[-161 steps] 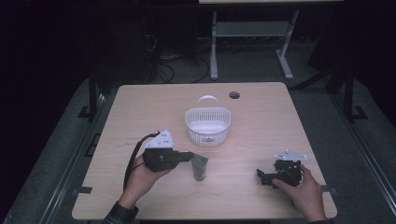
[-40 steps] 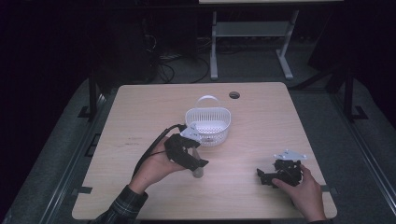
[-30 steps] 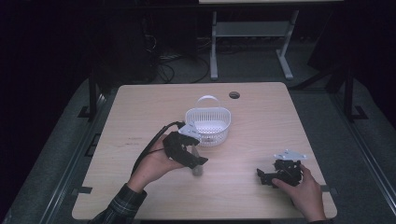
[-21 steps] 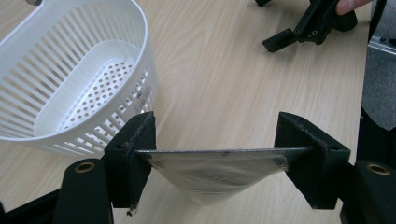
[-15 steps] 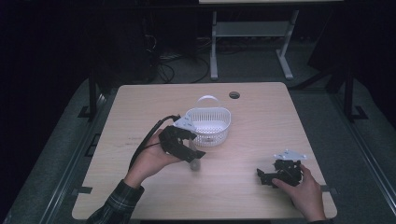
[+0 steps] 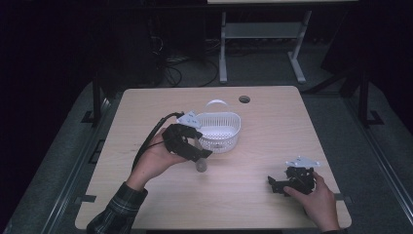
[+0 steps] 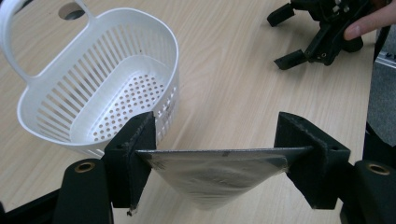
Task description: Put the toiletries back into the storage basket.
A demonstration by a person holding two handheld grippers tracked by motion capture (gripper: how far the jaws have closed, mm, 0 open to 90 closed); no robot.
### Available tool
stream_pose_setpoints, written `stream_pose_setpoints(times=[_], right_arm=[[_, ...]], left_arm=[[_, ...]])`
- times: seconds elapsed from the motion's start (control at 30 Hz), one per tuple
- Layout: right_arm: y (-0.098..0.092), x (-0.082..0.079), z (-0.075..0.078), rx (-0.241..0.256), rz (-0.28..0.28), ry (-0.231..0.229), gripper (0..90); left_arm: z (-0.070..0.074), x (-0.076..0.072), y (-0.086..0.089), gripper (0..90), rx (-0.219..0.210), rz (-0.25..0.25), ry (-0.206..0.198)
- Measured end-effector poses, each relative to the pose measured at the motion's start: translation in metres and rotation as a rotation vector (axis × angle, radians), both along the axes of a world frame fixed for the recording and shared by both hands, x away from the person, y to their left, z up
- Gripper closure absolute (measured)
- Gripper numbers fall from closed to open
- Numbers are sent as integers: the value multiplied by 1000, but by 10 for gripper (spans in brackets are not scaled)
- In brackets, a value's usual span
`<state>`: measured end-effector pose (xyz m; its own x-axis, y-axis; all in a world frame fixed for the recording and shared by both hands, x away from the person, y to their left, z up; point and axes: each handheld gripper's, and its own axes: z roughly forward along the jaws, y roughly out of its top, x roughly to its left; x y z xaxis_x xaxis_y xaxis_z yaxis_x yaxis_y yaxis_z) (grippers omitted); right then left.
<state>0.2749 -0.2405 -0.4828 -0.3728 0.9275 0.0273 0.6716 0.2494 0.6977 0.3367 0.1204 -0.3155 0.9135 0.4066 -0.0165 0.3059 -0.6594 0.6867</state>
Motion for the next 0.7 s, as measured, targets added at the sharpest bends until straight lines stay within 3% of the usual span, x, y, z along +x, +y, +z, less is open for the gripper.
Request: stream_pose_setpoints(times=[0.7], right_arm=[[0, 0, 0, 0, 0, 0, 0]], left_arm=[[29, 12, 1, 292, -21, -4, -12]])
